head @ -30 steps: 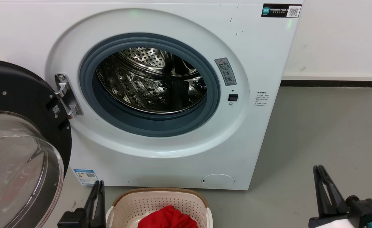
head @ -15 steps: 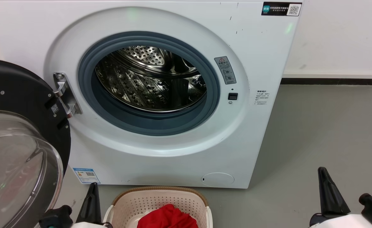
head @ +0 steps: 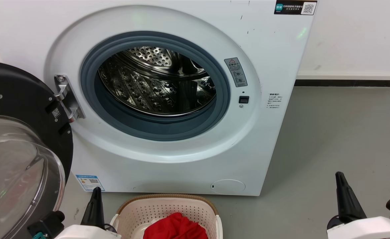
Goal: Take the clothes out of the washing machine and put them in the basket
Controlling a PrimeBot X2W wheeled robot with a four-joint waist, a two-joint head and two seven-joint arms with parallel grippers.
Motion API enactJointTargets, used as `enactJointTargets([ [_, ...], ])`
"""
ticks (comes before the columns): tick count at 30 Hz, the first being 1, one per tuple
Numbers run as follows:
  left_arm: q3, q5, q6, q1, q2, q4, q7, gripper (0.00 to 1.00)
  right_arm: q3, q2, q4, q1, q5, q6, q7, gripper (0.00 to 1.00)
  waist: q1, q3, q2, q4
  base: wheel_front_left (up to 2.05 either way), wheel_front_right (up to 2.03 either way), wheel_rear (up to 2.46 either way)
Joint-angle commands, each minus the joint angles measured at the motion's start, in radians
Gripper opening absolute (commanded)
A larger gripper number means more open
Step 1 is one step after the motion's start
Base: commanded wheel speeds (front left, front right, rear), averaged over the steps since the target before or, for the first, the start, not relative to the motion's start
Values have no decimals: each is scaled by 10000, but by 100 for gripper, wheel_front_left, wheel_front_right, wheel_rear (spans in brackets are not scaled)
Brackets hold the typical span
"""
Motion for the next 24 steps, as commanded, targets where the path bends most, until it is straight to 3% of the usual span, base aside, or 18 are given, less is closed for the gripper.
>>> enactJointTargets([
  [1,68,-455,-66,-330,36,-71,93,0,-16,-85,-47,-393,496,-1,73,0,-1,11,-1,-2,0,0,0],
  [24,295,-3534,-300,-816,-14,224,830,0,-104,-130,399,-882,3747,-2,784,0,-1,139,-1,-33,0,0,0],
])
